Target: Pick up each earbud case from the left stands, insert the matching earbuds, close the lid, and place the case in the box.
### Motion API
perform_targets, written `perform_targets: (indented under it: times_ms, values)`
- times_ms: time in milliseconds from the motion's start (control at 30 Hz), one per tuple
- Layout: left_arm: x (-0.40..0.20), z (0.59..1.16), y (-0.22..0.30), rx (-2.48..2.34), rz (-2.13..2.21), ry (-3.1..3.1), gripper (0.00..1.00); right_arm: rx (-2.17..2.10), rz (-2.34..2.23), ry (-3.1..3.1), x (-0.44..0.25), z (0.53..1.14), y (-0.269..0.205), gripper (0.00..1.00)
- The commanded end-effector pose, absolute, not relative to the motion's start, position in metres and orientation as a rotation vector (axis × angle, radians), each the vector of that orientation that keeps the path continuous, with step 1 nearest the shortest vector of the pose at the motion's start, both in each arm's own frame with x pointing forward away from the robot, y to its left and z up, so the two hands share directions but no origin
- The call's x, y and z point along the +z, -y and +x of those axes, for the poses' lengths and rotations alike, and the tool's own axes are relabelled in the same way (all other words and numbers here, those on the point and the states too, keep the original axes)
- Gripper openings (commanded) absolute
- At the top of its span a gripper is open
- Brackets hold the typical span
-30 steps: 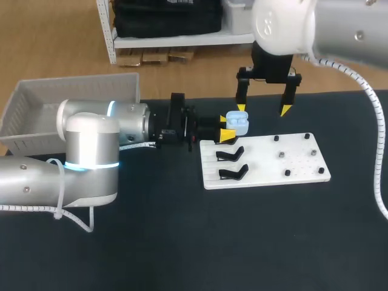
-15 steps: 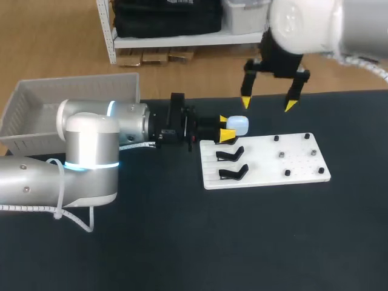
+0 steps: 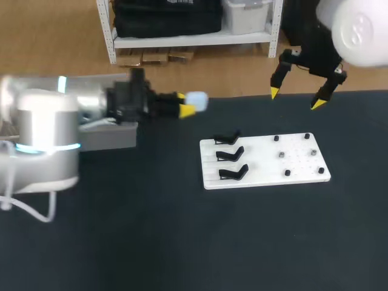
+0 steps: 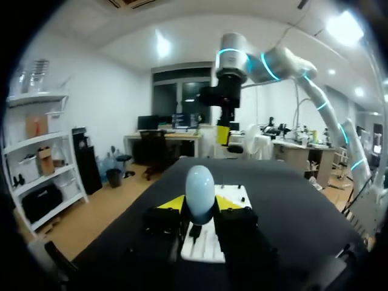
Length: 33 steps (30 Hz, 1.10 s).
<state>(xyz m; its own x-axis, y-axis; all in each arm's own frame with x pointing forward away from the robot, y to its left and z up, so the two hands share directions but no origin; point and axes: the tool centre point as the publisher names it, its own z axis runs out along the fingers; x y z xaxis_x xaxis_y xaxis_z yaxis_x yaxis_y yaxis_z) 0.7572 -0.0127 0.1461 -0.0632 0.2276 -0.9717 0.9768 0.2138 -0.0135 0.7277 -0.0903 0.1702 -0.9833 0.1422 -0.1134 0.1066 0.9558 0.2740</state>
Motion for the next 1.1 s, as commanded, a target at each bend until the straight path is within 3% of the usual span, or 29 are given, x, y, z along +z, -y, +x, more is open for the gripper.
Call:
perform_targets:
  times_ms: [33,467,867,933,967,1000,1100]
  values:
    - [0.167,0.748,-0.057,-0.783,1.082,-1.655,0.0,0.374,0.214,-2.835,0.17,0.721,0.091,1.0]
    - [0.128,0.842,-0.173,-0.598,0.841,-1.952,0.0,0.374,0.214,-2.835,0.17,0.721,0.091,1.0]
    - [0.115,0.883,-0.227,-0.563,0.779,-2.013,0.0,0.374,0.214,-2.835,0.17,0.721,0.091,1.0]
    - [0.117,0.884,-0.225,-0.557,0.821,-2.012,0.37,0.374,0.214,-2.835,0.17,0.721,0.091,1.0]
    - [0.118,0.884,-0.224,-0.558,0.836,-2.008,0.71,0.374,0.214,-2.835,0.17,0.721,0.091,1.0]
    - [0.119,0.884,-0.223,-0.556,0.854,-2.006,0.96,0.374,0.214,-2.835,0.17,0.721,0.091,1.0]
    - [0.121,0.882,-0.22,-0.562,0.875,-1.993,1.0,0.374,0.214,-2.835,0.17,0.721,0.091,1.0]
